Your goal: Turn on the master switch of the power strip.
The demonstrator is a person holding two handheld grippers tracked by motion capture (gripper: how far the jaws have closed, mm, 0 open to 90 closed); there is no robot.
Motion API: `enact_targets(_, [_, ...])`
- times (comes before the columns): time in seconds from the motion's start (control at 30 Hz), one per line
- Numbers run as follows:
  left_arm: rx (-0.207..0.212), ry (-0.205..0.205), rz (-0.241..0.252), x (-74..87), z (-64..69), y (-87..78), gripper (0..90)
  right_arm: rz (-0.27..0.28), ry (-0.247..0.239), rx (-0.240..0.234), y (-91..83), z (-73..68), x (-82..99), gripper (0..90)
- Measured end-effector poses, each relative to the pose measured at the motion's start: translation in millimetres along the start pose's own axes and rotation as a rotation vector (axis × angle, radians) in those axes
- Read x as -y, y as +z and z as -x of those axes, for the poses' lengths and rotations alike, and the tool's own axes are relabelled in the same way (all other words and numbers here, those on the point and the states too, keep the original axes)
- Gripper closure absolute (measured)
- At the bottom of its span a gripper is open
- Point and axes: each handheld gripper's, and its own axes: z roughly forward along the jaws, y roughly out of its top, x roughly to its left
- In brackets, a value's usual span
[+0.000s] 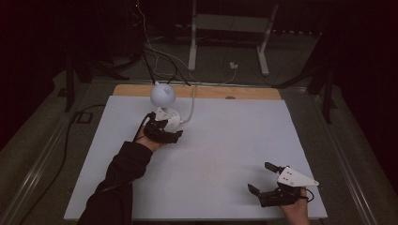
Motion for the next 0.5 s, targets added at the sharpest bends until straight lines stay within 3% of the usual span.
enact_targets(0.1, [-0.010, 0.004, -0.002, -1.8, 0.1, 2.2, 28.9, 0.001, 0.002, -0.001, -0.2, 0.1, 0.0, 0.0])
enact_targets(0.2, [-0.021, 0.000, -0.003, -3.4, -0.1, 5.8, 40.4, 0.002, 0.005, -0.004, -0.2, 0.4, 0.2, 0.0])
enact_targets(0.5, [-0.090, 0.011, -0.002, -5.1, -2.2, 13.7, 61.3, 0.002, 0.012, -0.006, -0.2, 1.1, 0.8, 0.0])
